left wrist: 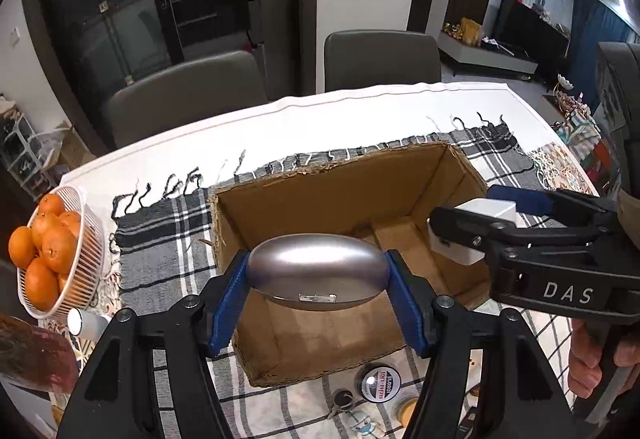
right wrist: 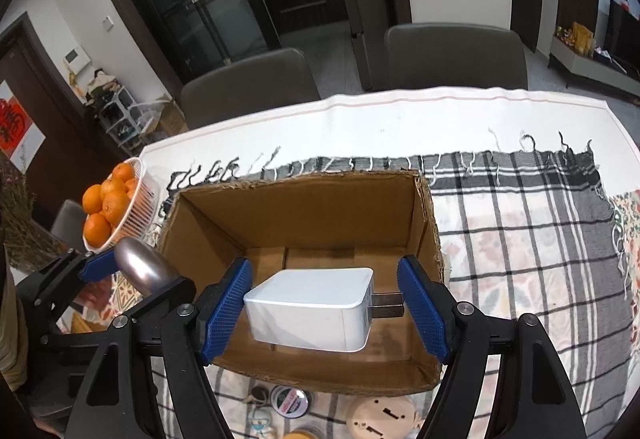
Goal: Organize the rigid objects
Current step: 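Open left gripper over box while right gripper releases charger into box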
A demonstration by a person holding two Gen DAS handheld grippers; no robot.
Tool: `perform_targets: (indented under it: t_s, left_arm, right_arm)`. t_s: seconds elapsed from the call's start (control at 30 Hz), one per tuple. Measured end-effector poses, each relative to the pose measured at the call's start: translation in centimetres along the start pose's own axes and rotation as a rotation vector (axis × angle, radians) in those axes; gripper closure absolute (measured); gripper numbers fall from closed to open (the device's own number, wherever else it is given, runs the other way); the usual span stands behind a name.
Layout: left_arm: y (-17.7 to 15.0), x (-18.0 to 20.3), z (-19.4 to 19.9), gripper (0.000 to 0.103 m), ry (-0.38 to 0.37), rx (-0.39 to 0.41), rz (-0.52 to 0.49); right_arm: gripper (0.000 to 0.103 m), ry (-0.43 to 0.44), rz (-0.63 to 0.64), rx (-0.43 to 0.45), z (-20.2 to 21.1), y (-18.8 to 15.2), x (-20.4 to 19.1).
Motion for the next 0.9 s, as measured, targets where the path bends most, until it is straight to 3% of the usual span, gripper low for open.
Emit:
perform_targets:
  t_s: [0.13, 0.43, 0.9]
  left_arm:
    - [-0.2, 0.1, 0.3, 0.032, 0.017, 0.011, 0.009]
    - [-0.2, 0.1, 2.2, 0.031, 0.053, 0.058, 0.024]
    - [-2.3, 0.9, 6.4, 0.029, 0.061, 0.135, 0.045]
  right_arm:
    - [0.027, 0.006, -0.023, -0.031, -0.4, -0.2, 0.5]
    - [0.026, -0.024, -0.014, -0.003, 1.2, -0.4, 0.5]
    - [0.026, -0.118, 0.051, 0.141, 7.2, -1.7, -0.3]
Point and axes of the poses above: each gripper's, at about its wrist camera, not at the fingertips, and z roughly against the way its jaws point, x to its right, y to its top, the point moved 2 cm from there along -z, roughly the way its jaws point, and after that the axes turned 9 degrees about x, right-handed, at the moved point
